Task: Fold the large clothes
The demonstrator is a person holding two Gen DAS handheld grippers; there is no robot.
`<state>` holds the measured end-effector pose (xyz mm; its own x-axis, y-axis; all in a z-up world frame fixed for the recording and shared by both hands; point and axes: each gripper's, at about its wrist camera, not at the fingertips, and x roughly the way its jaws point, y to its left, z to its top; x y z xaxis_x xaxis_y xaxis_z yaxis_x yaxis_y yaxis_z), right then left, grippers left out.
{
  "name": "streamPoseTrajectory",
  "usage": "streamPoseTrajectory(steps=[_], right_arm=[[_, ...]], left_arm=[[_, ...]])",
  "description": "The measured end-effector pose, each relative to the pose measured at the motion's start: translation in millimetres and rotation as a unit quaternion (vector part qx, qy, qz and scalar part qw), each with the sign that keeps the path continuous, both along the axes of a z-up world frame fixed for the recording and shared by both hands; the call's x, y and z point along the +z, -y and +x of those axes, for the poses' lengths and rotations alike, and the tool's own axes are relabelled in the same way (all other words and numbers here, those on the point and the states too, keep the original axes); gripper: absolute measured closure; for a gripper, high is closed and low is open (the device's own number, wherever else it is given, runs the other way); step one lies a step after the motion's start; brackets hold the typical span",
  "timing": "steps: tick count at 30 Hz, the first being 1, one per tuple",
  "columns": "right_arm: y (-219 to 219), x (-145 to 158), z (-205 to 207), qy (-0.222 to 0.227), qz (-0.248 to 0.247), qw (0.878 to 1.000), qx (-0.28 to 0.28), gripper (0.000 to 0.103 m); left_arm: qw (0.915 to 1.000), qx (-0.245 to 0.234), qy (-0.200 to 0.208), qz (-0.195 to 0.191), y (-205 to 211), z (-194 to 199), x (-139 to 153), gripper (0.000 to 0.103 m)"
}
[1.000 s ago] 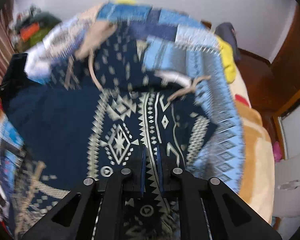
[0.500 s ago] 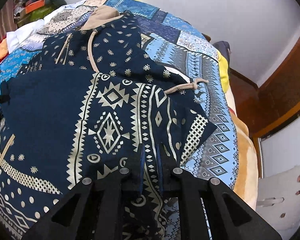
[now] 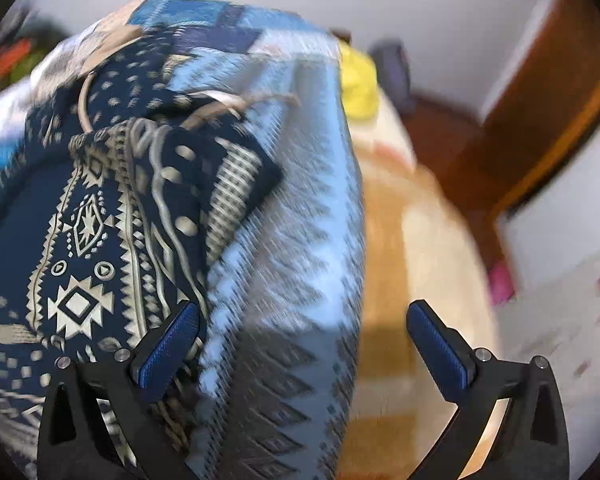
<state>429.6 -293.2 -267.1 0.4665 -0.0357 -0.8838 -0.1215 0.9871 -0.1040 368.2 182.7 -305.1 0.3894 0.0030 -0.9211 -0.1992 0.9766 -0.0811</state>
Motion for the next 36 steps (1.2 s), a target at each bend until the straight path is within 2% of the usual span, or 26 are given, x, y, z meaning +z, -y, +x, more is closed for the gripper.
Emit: streamPoseTrajectory(steps=[2, 7, 11, 14, 20, 23, 29, 33, 36], right_arm=[[13, 5, -2, -0.006, 0.021, 1.000, -0.015, 0.000], [13, 24, -6, 0.010, 0.014, 1.000, -0.003, 0.000], [-4, 50, -5, 0.033, 0.038, 0.999, 0.015, 0.000], [-22, 68, -1, 0.049, 0.069, 0.996, 0.033, 0.000], [-70, 93, 29, 0.063, 0.118, 0.988, 0.072, 0.000], [-92, 99, 47, 0.062, 0.131, 0.986, 0.085, 0.000], [-130, 92, 99, 0.052, 0.135, 0.984, 0.100, 0.000], [-154, 73, 143, 0.024, 0.147, 0.983, 0.103, 0.000], [-170, 57, 175, 0.010, 0.143, 0.984, 0.108, 0.000]], left_arm=[[0.9998, -0.004, 0.000, 0.021, 4, -6, 4, 0.024], [0.9993, -0.005, -0.005, 0.036, 4, -19, 23, 0.023], [0.9980, -0.012, 0.017, 0.059, 2, -19, 53, 0.023], [0.9973, -0.018, 0.042, 0.058, 7, -16, 76, 0.019], [0.9926, -0.048, 0.095, 0.057, 20, 17, 128, 0.007], [0.9912, -0.056, 0.109, 0.048, 26, 50, 137, 0.004], [0.9928, -0.050, 0.107, 0.020, 34, 110, 132, 0.004], [0.9949, -0.040, 0.092, -0.001, 35, 150, 113, 0.004], [0.9960, -0.031, 0.078, -0.032, 34, 179, 94, 0.004]])
